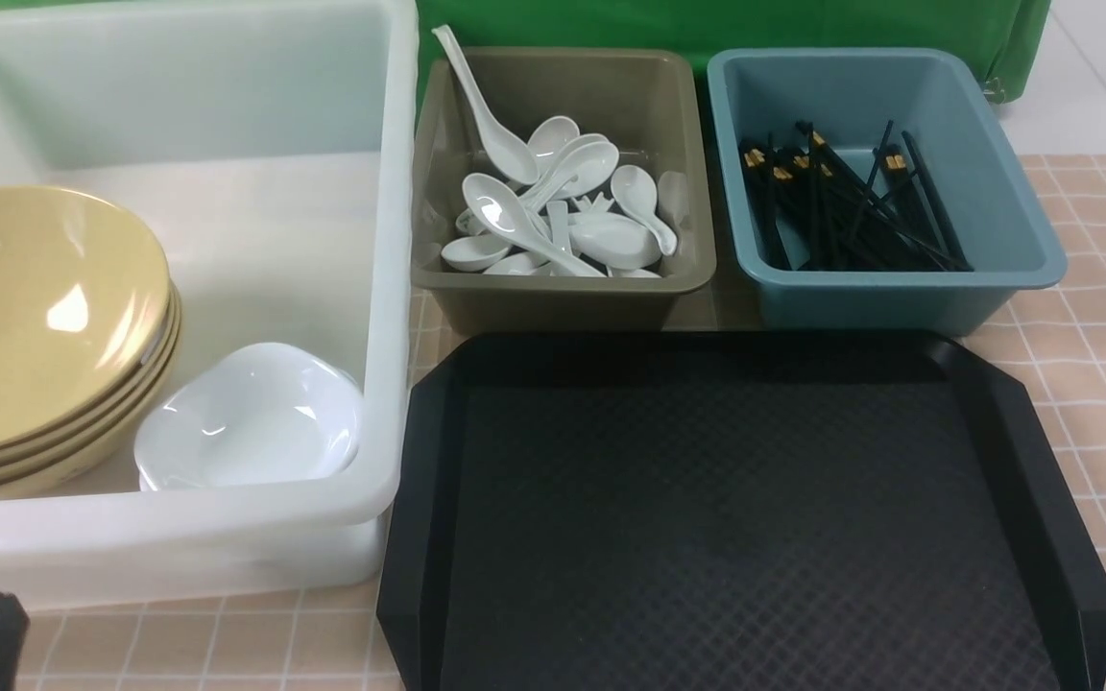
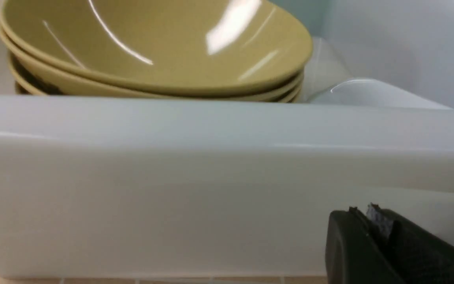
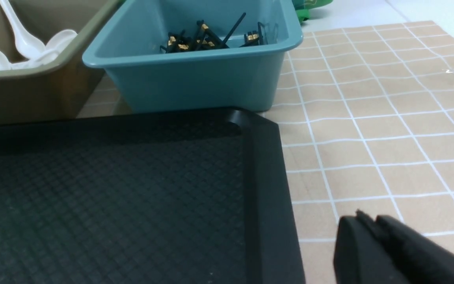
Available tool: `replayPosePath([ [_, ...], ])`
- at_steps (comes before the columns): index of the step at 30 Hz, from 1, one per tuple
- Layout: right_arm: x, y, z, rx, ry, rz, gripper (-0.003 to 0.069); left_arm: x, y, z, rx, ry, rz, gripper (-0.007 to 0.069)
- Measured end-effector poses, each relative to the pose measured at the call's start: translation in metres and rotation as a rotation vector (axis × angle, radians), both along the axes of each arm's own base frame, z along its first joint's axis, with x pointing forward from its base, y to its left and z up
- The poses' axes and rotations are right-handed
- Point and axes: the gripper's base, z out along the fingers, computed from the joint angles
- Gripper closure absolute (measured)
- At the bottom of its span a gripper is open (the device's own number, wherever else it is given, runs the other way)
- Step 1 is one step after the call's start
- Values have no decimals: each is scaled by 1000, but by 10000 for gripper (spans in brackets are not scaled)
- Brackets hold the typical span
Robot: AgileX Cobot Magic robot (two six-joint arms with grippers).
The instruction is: On brown table put chopsticks spoon bowls plates into blue grey white boxes.
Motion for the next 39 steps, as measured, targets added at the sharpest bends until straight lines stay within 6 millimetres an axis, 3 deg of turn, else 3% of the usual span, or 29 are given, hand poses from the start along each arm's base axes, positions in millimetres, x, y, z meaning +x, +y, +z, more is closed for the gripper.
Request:
replayPosePath([
  [39,0,0,0,0,0,0,538,0,-2,0,-13,3,-32,601],
])
